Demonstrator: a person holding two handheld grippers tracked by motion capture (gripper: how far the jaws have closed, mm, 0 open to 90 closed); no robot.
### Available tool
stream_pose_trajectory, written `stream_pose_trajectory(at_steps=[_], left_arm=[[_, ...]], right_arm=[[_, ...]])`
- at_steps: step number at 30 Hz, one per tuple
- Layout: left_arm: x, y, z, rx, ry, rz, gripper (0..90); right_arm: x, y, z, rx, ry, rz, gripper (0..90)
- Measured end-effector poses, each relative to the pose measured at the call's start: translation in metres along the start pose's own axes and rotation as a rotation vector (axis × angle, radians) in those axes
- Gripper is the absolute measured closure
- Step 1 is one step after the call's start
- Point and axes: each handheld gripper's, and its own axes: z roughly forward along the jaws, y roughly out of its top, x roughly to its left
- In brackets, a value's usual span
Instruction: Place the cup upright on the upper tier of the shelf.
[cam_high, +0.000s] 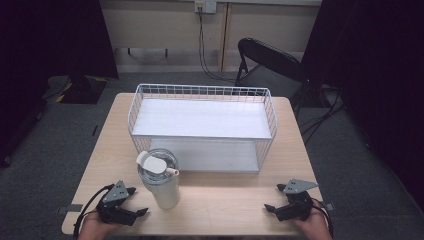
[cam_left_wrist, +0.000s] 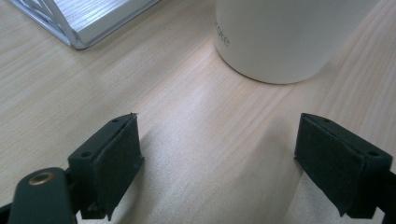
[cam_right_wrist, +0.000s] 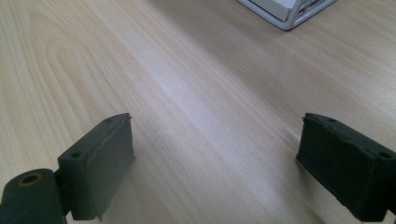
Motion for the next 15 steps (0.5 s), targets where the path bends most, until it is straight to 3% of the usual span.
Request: stream_pose_trajectory(at_steps=[9,15], left_arm=[[0.0022,-0.0005,-0.0005,-0.001,0.017,-0.019,13.7],[0.0037,0.003,-0.0054,0.055,0.038,-0.028,15.5]], right_arm=[[0.0,0.0,0.0,-0.001,0.0,0.0,9.7],[0.0,0.0,0.0,0.0,0.0,0.0,9.7]])
